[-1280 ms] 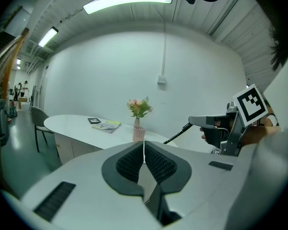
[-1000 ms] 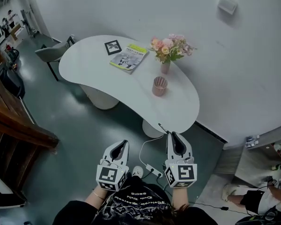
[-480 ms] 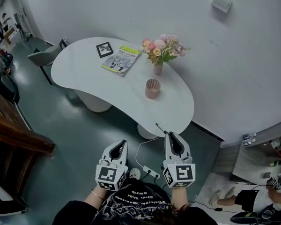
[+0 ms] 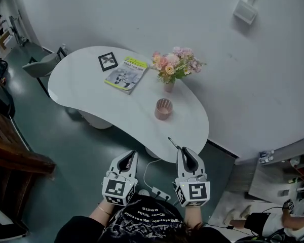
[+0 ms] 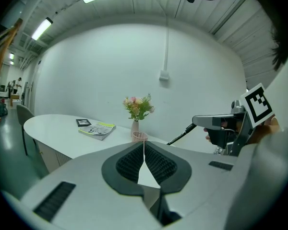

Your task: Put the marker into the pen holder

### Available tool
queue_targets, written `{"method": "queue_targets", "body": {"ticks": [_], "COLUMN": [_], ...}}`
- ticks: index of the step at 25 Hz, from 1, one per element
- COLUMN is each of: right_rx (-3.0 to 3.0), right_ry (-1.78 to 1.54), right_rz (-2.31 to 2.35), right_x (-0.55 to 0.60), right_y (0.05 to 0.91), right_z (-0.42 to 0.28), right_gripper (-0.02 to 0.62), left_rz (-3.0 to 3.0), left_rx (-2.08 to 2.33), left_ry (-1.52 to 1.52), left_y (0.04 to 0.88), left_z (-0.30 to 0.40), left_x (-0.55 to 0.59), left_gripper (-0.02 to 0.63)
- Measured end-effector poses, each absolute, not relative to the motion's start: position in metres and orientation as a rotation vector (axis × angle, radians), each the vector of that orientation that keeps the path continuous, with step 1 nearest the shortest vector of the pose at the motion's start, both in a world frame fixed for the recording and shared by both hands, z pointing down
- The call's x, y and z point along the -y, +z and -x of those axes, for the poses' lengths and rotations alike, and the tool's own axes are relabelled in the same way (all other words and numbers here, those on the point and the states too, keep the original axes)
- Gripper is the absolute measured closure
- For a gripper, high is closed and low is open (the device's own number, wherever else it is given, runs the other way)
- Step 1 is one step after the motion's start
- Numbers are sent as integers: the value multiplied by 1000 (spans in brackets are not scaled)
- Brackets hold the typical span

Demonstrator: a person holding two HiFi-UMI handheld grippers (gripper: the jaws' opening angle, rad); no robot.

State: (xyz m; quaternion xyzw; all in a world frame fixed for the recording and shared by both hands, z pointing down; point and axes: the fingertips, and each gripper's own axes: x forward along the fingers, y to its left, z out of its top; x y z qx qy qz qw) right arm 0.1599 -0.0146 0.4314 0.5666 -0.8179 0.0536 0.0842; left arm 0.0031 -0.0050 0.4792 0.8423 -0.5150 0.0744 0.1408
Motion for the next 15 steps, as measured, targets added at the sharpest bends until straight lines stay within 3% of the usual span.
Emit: {"method": "queue_targets", "body": {"ticks": [15], "right_rx": [2239], "right_ry": [103], "right_rz": [-1823], "right_x": [110], "right_y": [422], "right_z": [-118], "right_gripper": [538], "left_rz": [-2536], "left_rx": [1157], "left_ry": [307], "left_y": [497], "left_z": [20], "left_x": [118], "left_gripper": [580]}}
